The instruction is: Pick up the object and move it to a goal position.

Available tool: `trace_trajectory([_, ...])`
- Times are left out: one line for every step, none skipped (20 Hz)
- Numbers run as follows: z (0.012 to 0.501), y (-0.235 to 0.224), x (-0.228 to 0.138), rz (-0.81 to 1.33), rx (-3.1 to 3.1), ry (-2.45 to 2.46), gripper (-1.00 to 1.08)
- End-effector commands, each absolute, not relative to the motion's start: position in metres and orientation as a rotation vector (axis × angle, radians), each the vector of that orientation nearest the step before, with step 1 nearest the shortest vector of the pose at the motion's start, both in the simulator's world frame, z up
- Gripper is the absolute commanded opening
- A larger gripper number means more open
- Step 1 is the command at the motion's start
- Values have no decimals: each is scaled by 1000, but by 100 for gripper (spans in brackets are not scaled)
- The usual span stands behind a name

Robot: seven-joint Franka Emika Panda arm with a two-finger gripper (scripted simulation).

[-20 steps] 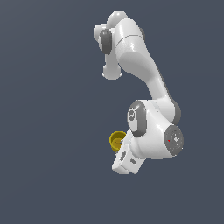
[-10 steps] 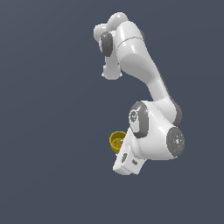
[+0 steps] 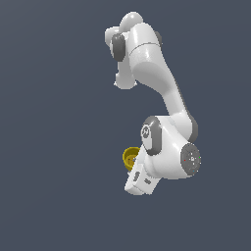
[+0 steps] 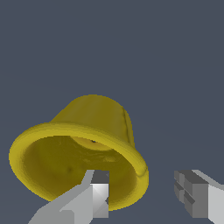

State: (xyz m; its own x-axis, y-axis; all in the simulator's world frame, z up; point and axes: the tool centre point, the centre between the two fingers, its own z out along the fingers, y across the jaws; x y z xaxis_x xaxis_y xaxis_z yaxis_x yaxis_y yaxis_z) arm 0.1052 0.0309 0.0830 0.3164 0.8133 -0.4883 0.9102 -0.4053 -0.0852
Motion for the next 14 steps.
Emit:
trace_trajectory([77, 28, 103, -693, 2374, 1581, 28])
trace_trajectory([75, 27, 103, -693, 2374, 1581, 28])
trace_trajectory([73, 26, 102, -694, 2373, 1581, 28])
trace_trajectory([72, 25, 102, -694, 2373, 1581, 28])
trace_trajectory([71, 25, 102, -694, 2373, 1581, 28])
trace_trajectory([71, 25, 102, -694, 2373, 1581, 28])
trace_trajectory([71, 25, 102, -694, 2373, 1581, -100])
trace_trajectory([71, 25, 102, -694, 2373, 1581, -100])
trace_trajectory([71, 25, 102, -694, 2373, 1581, -100])
trace_trajectory([71, 25, 102, -694, 2373, 1581, -100])
trace_trajectory([71, 25, 102, -694, 2373, 1581, -100])
trace_trajectory([71, 25, 102, -694, 2373, 1581, -100])
trace_trajectory([71, 25, 102, -694, 2373, 1581, -100])
trace_trajectory([71, 25, 102, -694, 2373, 1581, -100])
